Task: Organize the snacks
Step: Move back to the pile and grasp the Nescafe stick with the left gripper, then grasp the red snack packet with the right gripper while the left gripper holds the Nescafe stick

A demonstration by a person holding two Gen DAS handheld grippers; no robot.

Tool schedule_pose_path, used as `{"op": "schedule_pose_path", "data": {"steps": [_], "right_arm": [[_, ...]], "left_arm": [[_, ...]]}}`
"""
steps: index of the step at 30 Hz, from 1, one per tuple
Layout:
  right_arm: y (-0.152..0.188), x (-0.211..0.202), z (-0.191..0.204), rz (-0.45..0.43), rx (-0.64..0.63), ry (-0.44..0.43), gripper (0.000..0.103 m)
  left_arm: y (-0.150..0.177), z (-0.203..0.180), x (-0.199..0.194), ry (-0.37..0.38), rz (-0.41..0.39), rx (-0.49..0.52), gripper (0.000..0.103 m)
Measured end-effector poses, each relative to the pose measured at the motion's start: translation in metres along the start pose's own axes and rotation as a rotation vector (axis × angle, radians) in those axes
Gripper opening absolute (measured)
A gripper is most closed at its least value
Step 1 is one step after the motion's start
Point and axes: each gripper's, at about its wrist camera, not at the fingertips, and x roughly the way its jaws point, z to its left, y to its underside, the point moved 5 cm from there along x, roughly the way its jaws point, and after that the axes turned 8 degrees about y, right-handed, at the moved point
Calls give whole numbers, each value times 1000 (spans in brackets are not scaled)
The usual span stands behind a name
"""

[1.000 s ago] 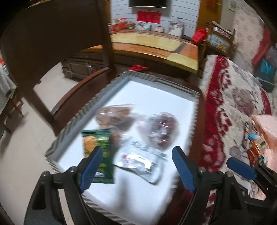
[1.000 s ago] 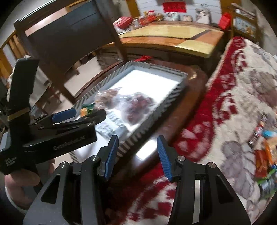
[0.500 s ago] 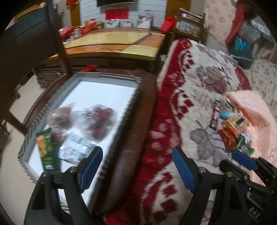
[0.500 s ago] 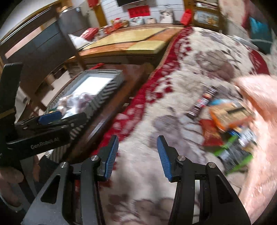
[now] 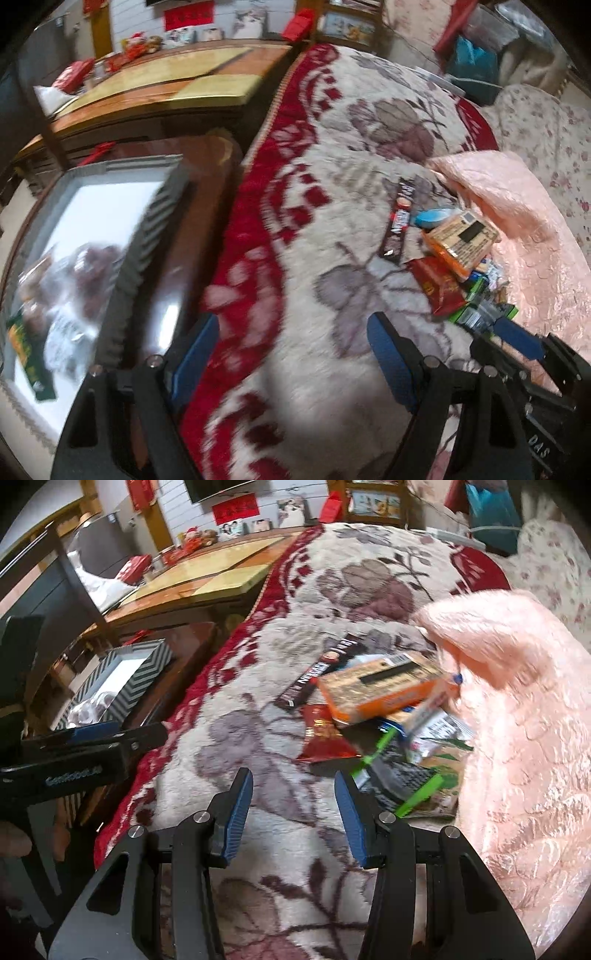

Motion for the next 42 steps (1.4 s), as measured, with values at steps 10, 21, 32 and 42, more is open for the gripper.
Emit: {"op": "schedule_pose_path", "data": {"steps": [10,21,32,42], "right_arm": [[2,10,-36,15,60,20,46],[-13,9,-53,-4,108,15,46],[-47,27,-64,0,151,32,46],[-90,95,-69,126,233,80,46]], "left_arm": [[-54,-41,62,81,40,107,84],[-94,-81,129,129,159,248,84],[-86,-71,125,145,103,261,22],[-55,-26,80,105,64,166,20]]}}
